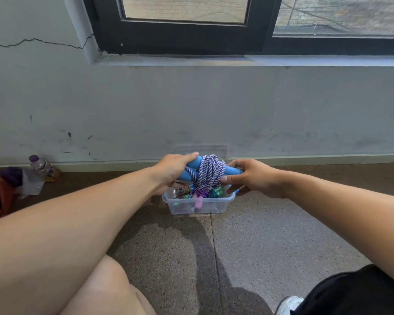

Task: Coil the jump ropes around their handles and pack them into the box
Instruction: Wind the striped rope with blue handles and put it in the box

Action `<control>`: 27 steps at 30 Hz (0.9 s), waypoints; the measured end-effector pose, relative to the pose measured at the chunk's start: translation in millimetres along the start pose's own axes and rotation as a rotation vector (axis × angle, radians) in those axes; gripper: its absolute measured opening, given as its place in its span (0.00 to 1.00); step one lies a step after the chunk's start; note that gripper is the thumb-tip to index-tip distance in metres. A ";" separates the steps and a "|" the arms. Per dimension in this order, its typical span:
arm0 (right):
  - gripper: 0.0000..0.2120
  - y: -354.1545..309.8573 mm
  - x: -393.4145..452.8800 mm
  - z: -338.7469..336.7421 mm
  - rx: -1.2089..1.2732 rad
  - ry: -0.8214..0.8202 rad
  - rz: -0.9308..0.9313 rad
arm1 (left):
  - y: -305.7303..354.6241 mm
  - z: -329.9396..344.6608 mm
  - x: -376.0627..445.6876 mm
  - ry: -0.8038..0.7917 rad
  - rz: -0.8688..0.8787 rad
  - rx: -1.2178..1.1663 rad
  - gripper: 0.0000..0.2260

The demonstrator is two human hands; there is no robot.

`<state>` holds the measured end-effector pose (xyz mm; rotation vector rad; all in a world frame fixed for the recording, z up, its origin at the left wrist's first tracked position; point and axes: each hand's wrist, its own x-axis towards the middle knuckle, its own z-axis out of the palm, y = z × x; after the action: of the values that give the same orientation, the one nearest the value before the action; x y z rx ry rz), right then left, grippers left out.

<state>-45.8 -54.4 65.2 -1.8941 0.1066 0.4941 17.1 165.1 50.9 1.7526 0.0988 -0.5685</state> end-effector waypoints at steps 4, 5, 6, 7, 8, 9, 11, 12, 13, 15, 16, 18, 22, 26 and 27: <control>0.15 -10.4 -0.7 -1.6 0.188 0.045 0.023 | 1.7 -1.3 4.5 0.174 0.071 0.073 0.27; 0.14 -12.5 -0.9 -0.9 0.226 0.044 0.020 | 3.2 -1.9 3.2 0.218 0.087 0.098 0.29; 0.12 -14.0 -1.0 0.6 0.272 0.042 0.012 | 4.1 -2.6 2.9 0.243 0.100 0.117 0.32; 0.11 -15.5 -0.9 1.9 0.312 0.044 0.003 | 4.8 -3.2 2.2 0.255 0.110 0.135 0.35; 0.10 -16.9 -0.6 3.0 0.340 0.054 -0.004 | 5.3 -4.0 1.1 0.260 0.121 0.144 0.38; 0.10 -17.9 -0.2 3.2 0.353 0.065 -0.008 | 4.8 -5.3 1.0 0.254 0.132 0.143 0.41; 0.10 -20.4 0.0 3.1 0.359 0.065 -0.005 | 0.2 -8.8 6.5 0.248 0.146 0.140 0.48; 0.11 -21.2 0.3 2.8 0.361 0.058 0.001 | -1.1 -10.0 7.8 0.250 0.160 0.151 0.48; 0.10 -21.6 0.7 3.0 0.358 0.055 0.005 | -3.3 -11.8 9.5 0.258 0.171 0.160 0.48; 0.10 -22.6 1.6 5.0 0.344 0.063 0.014 | -4.4 -13.7 7.7 0.271 0.190 0.168 0.49; 0.10 -22.8 2.5 6.4 0.344 0.069 0.016 | -5.6 -14.5 7.2 0.272 0.197 0.172 0.49; 0.12 -23.4 4.1 8.7 0.364 0.072 0.015 | -5.7 -14.9 3.8 0.271 0.204 0.172 0.47; 0.13 -28.4 4.0 13.1 0.374 0.091 0.001 | -0.3 -16.0 -2.0 0.291 0.183 0.187 0.37; 0.11 -27.4 11.1 18.1 0.274 0.258 -0.015 | -5.0 -25.3 0.7 0.334 0.161 0.333 0.27; 0.11 -25.9 14.0 17.1 0.212 0.312 -0.009 | -8.1 -29.4 3.1 0.315 0.149 0.385 0.25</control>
<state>-30.1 -26.8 77.4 -1.7488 0.3421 0.1696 26.4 194.0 46.8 2.1948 0.0814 -0.2059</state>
